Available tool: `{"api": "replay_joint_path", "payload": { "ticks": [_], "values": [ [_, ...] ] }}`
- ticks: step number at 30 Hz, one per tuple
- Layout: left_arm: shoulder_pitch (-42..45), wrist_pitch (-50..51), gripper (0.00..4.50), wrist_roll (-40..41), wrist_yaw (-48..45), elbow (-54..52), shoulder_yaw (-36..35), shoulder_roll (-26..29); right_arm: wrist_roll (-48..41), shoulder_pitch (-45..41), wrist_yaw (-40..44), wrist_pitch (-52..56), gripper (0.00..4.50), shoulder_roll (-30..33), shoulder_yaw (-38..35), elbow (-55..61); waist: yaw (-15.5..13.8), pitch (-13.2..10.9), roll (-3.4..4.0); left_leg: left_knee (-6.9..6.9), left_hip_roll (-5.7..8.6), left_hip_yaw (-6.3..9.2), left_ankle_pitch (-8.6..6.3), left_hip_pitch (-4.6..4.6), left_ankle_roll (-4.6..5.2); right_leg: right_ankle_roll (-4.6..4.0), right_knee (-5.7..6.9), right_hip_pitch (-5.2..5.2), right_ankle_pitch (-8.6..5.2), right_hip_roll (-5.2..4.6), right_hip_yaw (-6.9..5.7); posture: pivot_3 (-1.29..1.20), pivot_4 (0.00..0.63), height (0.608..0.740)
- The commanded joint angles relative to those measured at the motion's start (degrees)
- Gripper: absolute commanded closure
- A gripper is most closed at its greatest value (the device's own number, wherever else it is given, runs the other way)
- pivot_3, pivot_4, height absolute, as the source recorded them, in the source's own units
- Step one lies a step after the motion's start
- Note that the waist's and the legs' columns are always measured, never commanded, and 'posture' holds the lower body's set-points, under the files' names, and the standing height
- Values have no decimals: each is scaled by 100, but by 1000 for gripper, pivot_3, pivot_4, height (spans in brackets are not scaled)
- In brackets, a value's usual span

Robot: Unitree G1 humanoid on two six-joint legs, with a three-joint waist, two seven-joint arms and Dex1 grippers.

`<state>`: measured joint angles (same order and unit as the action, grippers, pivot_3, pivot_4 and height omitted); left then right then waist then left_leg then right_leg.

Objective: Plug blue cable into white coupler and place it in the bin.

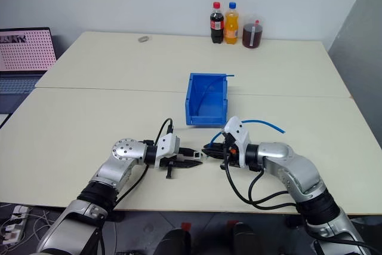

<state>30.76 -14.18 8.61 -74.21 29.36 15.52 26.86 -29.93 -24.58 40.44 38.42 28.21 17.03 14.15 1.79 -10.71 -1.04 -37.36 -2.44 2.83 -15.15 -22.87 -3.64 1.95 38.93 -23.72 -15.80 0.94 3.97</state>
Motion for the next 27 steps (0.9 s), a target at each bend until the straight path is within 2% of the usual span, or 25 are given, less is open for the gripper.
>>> {"api": "replay_joint_path", "payload": {
  "ticks": [1, 11, 27],
  "values": [
    [25, -32, 3725, -107, -118, 150, 93, -117, 132, -59, 73, -260, 4397, -214, -107, -25, -1, 0, 0, 0, 0, 1, 0, 1, 0, 0, 1, 1, 0, 0, -1, 0, 150, 740],
    [-150, 274, 3725, 41, -327, -74, 25, -52, 20, -181, 443, -237, 4397, -518, -203, -77, 5, 0, 0, -13, -2, 6, 0, 0, 0, -8, 4, 5, 5, 2, -4, 0, 150, 740],
    [-297, 580, 3725, 65, -302, -365, -86, 62, 548, -401, 986, -653, 4397, -772, -38, -920, 10, 0, 0, -22, -4, 8, 0, 3, 0, -27, 9, 9, 16, 4, -6, 0, 150, 740]
  ]
}}
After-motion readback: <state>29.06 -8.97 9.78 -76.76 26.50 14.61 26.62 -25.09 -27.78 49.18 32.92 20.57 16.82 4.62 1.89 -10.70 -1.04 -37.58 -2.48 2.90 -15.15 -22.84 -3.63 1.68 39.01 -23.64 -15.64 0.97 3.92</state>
